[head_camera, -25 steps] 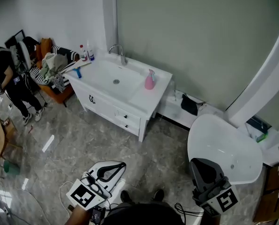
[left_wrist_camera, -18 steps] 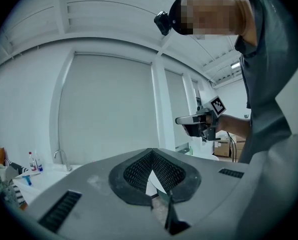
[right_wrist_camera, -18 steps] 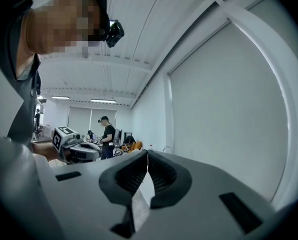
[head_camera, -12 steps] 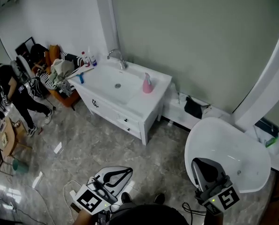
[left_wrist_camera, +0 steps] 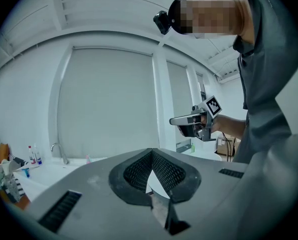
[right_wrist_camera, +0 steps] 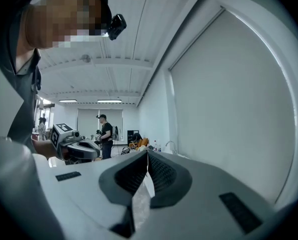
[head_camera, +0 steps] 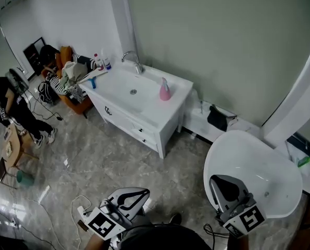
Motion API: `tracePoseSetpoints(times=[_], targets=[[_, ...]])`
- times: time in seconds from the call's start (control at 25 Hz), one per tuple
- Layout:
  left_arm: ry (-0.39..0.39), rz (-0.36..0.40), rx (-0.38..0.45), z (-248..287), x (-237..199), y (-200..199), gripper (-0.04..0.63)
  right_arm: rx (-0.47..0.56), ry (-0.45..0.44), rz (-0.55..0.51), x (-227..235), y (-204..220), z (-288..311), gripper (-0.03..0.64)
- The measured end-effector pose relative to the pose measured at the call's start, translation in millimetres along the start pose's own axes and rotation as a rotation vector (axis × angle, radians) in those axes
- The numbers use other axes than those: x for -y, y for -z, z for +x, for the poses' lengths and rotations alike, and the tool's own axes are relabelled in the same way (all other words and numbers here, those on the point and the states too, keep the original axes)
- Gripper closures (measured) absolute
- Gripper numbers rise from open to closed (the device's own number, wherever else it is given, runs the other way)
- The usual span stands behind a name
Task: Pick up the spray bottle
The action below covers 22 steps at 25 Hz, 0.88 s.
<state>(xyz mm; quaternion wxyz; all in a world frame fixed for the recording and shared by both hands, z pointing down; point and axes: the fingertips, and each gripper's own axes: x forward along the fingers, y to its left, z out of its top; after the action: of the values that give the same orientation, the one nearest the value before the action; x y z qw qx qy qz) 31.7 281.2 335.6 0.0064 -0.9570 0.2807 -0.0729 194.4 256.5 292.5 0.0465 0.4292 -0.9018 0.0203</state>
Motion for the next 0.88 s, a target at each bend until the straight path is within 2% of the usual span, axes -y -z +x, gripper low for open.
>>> tracePoseSetpoints(times=[0.16,0.4,0.52,0.88], targets=[[0.029,-0.015,-0.011,3,-13,5,0.591,-0.002,0.052,0.001,4,-1,4,0.607],[0.111,0.021,0.037,5,-45,-7,0.591,-0.021,0.124,0.02,-5,-1,28,0.607],[0.144,0.022,0.031,-3,-64,-3,0.591,-0.026,0.142,0.023,-14,-7,48,0.607],[0.158,-0.013,0.035,-28,-134,9,0.591,-0.05,0.172,0.023,-37,-10,115,0.607]])
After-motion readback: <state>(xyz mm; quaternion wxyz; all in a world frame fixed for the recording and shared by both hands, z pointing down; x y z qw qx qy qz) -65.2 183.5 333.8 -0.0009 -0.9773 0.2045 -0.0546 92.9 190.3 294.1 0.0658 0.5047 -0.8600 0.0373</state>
